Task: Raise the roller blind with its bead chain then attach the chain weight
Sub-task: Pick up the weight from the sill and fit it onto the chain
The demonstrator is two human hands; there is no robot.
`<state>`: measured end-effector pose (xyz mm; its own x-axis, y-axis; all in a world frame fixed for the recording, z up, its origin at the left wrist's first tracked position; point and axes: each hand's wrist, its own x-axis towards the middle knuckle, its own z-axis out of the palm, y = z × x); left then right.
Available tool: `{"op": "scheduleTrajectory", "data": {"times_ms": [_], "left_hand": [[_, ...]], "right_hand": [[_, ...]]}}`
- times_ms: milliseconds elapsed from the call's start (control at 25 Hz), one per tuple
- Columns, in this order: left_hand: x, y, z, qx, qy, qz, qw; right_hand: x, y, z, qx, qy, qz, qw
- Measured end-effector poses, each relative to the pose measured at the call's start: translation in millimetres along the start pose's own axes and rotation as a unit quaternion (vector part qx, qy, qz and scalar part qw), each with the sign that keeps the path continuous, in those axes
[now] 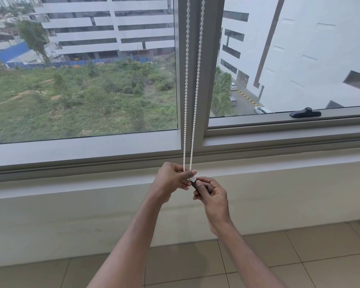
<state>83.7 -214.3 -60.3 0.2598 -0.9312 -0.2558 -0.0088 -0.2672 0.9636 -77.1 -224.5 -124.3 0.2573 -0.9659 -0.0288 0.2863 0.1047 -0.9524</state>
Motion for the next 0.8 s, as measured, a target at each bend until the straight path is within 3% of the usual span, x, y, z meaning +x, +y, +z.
{"op": "scheduleTrajectory", "data": {"times_ms": [800], "left_hand": [[1.0,2.2,1.9,-0.013,-0.024,-0.015,1.000]], "right_hand": [[-6.0,-3.3,-6.6,-0.122,0.010,-0.094,0.988]]}}
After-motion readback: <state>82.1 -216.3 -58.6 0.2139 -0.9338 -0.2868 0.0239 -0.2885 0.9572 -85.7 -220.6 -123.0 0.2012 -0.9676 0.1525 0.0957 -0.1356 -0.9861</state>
